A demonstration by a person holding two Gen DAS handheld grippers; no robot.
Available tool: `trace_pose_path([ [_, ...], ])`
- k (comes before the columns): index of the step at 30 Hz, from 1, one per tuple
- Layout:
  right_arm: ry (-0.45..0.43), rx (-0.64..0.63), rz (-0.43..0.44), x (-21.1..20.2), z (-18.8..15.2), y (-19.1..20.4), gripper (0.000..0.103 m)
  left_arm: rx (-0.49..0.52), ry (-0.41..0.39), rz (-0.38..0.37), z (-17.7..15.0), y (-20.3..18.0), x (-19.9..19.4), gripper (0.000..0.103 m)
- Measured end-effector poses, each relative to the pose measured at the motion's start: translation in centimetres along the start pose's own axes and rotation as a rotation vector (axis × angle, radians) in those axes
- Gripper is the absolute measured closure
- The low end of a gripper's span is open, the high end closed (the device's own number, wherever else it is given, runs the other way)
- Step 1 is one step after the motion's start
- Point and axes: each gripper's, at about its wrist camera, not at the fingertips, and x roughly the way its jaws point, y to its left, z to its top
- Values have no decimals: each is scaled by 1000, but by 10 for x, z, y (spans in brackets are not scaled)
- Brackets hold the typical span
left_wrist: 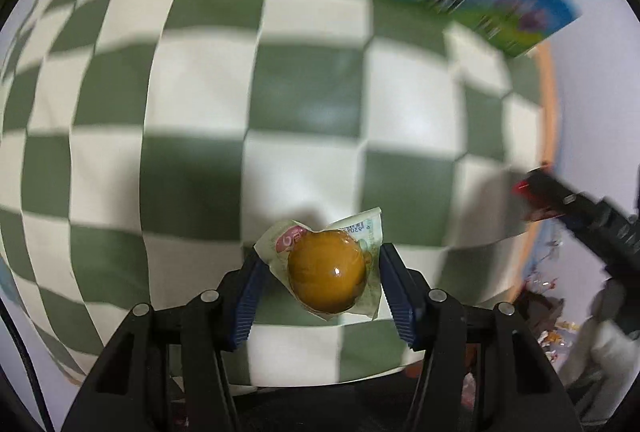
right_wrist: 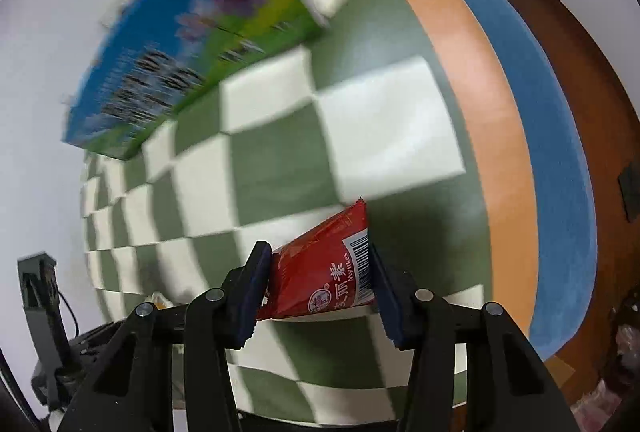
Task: Organize snacks
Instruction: 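Carry both snacks into the box and open both tools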
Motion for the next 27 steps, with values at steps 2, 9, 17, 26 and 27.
trace_pose_path([
  [2,-27,-26,39,-15,8,16,51,24,-50,-34,15,-15,-27,50],
  [9,-130,-136,146,-65,63,80,51,99,-226,-38,104,-37,-109,49],
  [17,-184,-219,68,-65,153,123,51,116,-239,122,202,-9,-116,49],
  [26,-67,-198,-18,-14,199,114,50,57,-104,191,244,17,-61,48],
  [27,-47,-197,-26,-8,200,113,49,50,-95,189,247,19,-57,48],
])
